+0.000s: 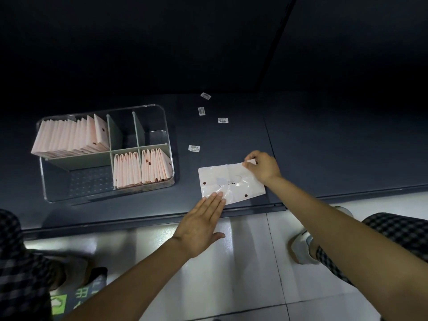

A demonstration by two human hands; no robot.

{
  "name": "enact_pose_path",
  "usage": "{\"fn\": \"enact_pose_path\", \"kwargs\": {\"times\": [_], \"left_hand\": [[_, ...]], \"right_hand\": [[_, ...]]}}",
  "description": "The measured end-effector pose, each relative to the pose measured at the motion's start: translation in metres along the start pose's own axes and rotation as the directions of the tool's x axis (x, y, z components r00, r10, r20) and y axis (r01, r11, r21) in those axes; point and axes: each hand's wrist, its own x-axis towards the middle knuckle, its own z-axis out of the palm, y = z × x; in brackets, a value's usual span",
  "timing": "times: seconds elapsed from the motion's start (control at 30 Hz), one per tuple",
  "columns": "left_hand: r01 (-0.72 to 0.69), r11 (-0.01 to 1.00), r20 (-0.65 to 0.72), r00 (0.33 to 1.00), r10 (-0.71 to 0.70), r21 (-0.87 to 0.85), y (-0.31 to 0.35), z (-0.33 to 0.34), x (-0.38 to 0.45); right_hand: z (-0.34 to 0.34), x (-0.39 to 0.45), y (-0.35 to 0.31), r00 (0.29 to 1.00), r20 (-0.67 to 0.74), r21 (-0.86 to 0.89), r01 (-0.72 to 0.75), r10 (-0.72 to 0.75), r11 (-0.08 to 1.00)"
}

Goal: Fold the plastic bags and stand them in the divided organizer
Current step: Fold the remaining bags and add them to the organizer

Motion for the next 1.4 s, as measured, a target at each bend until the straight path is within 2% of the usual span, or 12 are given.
{"fn": "enact_pose_path", "kwargs": {"times": [0.07, 0.13, 0.2, 0.27, 0.37, 0.57, 0.67, 0.77, 0.87, 1.0, 1.23, 1.4], "left_hand": [[0.000, 1.000, 0.035, 0.999, 0.001, -0.022, 0.001, 0.003, 0.001], [0.016, 1.000, 0.061, 0.998, -0.015, -0.022, 0.002, 0.005, 0.002], [0.025, 0.999, 0.063, 0.998, -0.023, -0.032, 0.003, 0.005, 0.002], [0.026, 0.998, 0.050, 0.999, -0.022, -0.061, 0.002, 0.005, 0.002], [0.016, 0.998, 0.047, 0.999, -0.012, -0.065, 0.001, 0.005, 0.002], [0.058, 0.994, 0.063, 0.997, -0.052, -0.097, -0.007, 0.001, 0.000], [0.073, 0.993, 0.055, 0.996, -0.068, -0.093, -0.012, -0.001, 0.000], [0.073, 0.994, 0.038, 0.997, -0.071, -0.077, -0.012, -0.003, 0.002], [0.077, 0.994, 0.016, 0.997, -0.076, -0.075, -0.012, -0.008, 0.003], [0.076, 0.993, -0.004, 0.997, -0.077, -0.088, -0.012, -0.017, 0.002], [0.033, 0.998, -0.239, 0.970, -0.043, -0.044, -0.018, -0.022, 0.003], [-0.052, 0.991, -0.354, 0.935, 0.005, -0.124, -0.030, -0.021, 0.010]], "right_hand": [[-0.003, -0.020, -0.006, 0.977, -0.183, -0.144, 0.086, -0.112, 0.986], [0.000, -0.049, -0.009, 0.908, -0.224, -0.255, 0.295, -0.353, 0.921], [0.014, -0.084, -0.008, 0.820, -0.042, -0.354, 0.523, -0.571, 0.776], [0.033, -0.111, 0.000, 0.747, 0.142, -0.400, 0.644, -0.650, 0.652], [0.047, -0.127, 0.014, 0.776, 0.255, -0.474, 0.620, -0.577, 0.625], [0.019, -0.133, 0.059, 0.854, 0.204, -0.635, 0.488, -0.479, 0.599], [0.010, -0.127, 0.063, 0.831, 0.110, -0.633, 0.481, -0.545, 0.606], [0.004, -0.109, 0.054, 0.795, 0.033, -0.468, 0.548, -0.605, 0.694], [-0.002, -0.091, 0.043, 0.811, 0.161, -0.412, 0.573, -0.562, 0.709], [0.003, -0.079, 0.044, 0.803, 0.317, -0.466, 0.596, -0.505, 0.654], [0.003, -0.094, 0.057, 0.691, 0.240, -0.529, 0.682, -0.682, 0.505], [-0.007, -0.082, 0.057, 0.678, 0.260, -0.495, 0.705, -0.687, 0.508]]}}
